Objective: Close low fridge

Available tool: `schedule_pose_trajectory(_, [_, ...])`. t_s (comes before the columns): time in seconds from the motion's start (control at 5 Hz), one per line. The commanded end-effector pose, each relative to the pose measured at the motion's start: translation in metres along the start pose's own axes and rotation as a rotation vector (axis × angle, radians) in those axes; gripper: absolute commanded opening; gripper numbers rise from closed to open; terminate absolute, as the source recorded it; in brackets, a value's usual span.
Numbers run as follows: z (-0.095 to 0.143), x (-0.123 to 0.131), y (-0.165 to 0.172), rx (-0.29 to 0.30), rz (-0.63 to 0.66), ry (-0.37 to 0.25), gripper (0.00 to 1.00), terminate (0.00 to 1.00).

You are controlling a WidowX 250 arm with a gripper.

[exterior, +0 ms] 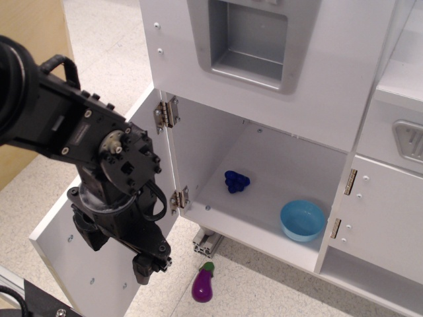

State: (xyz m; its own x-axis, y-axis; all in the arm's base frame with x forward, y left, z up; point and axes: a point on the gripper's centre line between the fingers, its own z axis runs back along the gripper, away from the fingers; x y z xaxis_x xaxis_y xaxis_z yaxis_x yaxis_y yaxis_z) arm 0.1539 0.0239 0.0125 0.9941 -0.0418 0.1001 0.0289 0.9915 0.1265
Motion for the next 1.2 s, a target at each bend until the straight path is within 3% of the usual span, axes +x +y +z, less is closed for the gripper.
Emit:
schedule_pose_trajectory(0.0, [0.000, 0.000, 0.000, 0.000, 0.000, 0.000, 1.00, 0.00])
schedule_pose_trajectory(0.2, [0.018, 0.014, 0.025, -0.061, 0.038, 0.049, 1.00, 0.00])
schedule_pose_trajectory(0.6, [0.039, 0.041, 0.079, -0.023, 0.097, -0.010, 1.00, 0.00])
schedule_pose_trajectory(0.8, [0.027, 0.047, 0.104, -0.008, 0.125, -0.053, 1.00, 0.00])
schedule_pose_trajectory(1.0, [0.003, 0.055, 0.117, -0.007, 0.160, -0.029, 1.00, 0.00])
